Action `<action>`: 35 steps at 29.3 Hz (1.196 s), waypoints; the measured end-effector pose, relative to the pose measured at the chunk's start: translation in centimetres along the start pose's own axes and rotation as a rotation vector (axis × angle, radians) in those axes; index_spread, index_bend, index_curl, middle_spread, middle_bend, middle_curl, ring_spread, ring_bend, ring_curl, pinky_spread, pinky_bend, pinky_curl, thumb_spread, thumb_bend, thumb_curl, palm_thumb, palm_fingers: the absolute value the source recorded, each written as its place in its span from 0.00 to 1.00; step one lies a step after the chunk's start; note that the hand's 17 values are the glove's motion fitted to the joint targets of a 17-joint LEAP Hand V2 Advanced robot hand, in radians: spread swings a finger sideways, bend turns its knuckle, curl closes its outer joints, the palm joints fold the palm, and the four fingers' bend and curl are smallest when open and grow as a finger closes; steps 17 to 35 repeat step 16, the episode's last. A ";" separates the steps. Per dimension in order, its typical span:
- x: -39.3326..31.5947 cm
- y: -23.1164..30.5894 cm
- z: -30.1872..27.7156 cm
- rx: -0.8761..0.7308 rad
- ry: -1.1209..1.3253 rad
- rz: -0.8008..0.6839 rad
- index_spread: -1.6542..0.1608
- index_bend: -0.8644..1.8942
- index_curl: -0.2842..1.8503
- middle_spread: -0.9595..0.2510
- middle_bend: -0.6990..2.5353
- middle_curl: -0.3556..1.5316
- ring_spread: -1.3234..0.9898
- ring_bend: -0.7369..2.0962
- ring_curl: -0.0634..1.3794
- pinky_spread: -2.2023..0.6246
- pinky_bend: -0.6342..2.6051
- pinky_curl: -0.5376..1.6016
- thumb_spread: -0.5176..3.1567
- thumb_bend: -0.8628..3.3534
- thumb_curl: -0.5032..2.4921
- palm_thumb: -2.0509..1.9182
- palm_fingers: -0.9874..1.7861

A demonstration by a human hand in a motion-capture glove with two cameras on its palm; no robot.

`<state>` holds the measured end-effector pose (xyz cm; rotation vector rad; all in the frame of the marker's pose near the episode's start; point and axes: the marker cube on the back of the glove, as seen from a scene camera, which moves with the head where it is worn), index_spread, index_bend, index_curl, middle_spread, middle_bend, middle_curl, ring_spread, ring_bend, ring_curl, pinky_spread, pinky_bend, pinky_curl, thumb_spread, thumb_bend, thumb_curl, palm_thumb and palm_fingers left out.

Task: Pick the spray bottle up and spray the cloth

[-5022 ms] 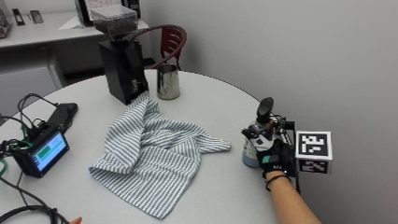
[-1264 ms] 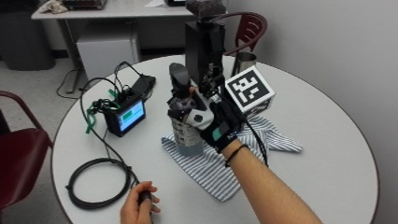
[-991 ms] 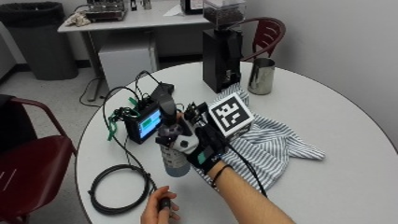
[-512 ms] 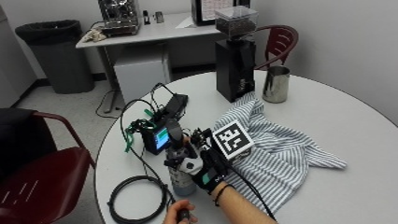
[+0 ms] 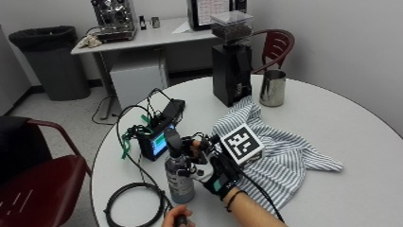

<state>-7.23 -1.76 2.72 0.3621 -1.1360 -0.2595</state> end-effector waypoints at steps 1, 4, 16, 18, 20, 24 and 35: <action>-0.1 0.2 -0.4 0.003 -0.001 -0.001 0.78 0.34 0.25 0.72 0.29 0.42 0.53 0.42 0.32 0.83 0.28 0.43 0.39 0.19 0.32 0.71 0.63; -0.5 0.8 -2.2 0.026 0.007 -0.015 0.78 0.34 0.24 0.72 0.29 0.41 0.54 0.41 0.31 0.84 0.29 0.43 0.39 0.19 0.32 0.70 0.61; -1.3 5.4 -10.3 0.116 0.112 0.009 0.77 0.34 0.22 0.72 0.29 0.41 0.54 0.42 0.31 0.85 0.31 0.43 0.39 0.20 0.30 0.69 0.61; -1.3 5.4 -10.3 0.116 0.112 0.009 0.77 0.34 0.22 0.72 0.29 0.41 0.54 0.42 0.31 0.85 0.31 0.43 0.39 0.20 0.30 0.69 0.61; -1.3 5.4 -10.3 0.116 0.112 0.009 0.77 0.34 0.22 0.72 0.29 0.41 0.54 0.42 0.31 0.85 0.31 0.43 0.39 0.20 0.30 0.69 0.61; -1.3 5.4 -10.3 0.116 0.112 0.009 0.77 0.34 0.22 0.72 0.29 0.41 0.54 0.42 0.31 0.85 0.31 0.43 0.39 0.20 0.30 0.69 0.61; -1.3 5.4 -10.3 0.116 0.112 0.009 0.77 0.34 0.22 0.72 0.29 0.41 0.54 0.42 0.31 0.85 0.31 0.43 0.39 0.20 0.30 0.69 0.61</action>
